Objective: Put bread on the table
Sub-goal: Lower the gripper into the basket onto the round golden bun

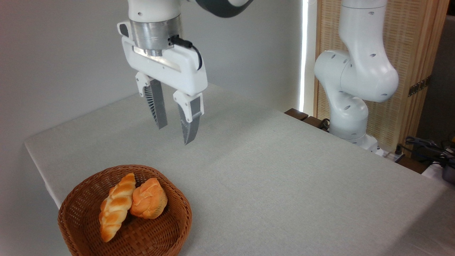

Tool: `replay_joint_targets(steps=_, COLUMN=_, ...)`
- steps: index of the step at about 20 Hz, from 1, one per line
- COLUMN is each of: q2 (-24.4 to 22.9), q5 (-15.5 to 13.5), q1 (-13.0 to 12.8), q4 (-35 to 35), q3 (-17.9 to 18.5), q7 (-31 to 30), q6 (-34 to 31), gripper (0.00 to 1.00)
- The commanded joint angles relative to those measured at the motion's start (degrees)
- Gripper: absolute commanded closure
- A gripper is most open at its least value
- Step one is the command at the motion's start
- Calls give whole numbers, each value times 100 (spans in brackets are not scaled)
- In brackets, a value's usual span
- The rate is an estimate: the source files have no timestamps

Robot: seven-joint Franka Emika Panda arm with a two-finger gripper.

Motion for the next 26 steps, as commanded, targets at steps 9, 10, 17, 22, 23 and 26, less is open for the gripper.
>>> replay_joint_targets(steps=9, q2=839, q5=69, q1=16, q4=-5, q3=18, q7=2098, q6=1352, gripper=0)
replay_joint_targets(steps=10, q2=919, q5=69, q1=16, q4=-5, q3=-8, q7=2291, q6=1449, gripper=0)
replay_joint_targets(steps=17, q2=1174, q5=60, q1=8, q4=-5, q3=-44, q7=2715, q6=1538, gripper=0)
replay_joint_targets(steps=22, q2=1420, q5=60, q1=7, q4=-5, q3=-52, q7=3075, q6=1828, gripper=0)
replay_joint_targets(steps=23, q2=1490, q5=60, q1=-1, q4=4, q3=-52, q7=3084, q6=1871, gripper=0)
replay_joint_targets(steps=26, q2=1684, q5=69, q1=-10, q4=-5, q3=-201, q7=3076, q6=2188, gripper=0)
